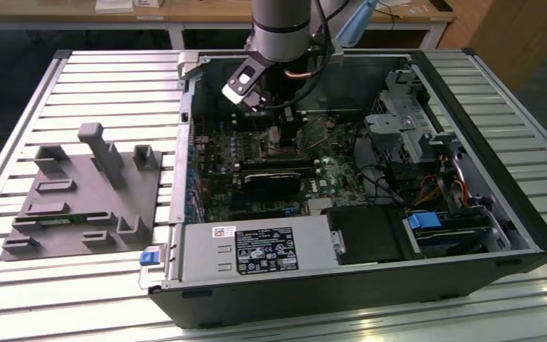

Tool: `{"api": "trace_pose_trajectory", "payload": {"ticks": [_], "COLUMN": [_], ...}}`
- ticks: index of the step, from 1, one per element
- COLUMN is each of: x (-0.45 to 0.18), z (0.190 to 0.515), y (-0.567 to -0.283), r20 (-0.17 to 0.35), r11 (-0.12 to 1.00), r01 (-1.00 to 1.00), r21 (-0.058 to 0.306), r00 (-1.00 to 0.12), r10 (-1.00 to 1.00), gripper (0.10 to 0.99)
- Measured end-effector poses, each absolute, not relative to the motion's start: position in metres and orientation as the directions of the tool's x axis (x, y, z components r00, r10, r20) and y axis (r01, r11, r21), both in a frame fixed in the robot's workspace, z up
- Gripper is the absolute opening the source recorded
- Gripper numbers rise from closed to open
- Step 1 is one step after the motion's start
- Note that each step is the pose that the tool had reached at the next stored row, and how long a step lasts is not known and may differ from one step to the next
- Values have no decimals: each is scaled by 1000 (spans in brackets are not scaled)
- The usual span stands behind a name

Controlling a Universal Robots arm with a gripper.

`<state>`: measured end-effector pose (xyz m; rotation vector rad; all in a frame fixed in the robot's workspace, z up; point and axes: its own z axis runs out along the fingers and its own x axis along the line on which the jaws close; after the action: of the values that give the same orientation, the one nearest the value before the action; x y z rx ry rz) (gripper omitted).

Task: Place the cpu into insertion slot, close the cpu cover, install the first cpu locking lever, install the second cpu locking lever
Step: 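Place the cpu into insertion slot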

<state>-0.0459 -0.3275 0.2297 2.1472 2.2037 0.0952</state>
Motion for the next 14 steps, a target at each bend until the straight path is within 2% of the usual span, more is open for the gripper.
{"api": "trace_pose_trajectory", "payload": {"ticks": [14], "x": [-47], "z": [211], "y": [-324], "r20": [-2], "r11": [9], "r01": [996], "r21": [88], "r00": [-8], "r10": [1000], "gripper": [537]}}
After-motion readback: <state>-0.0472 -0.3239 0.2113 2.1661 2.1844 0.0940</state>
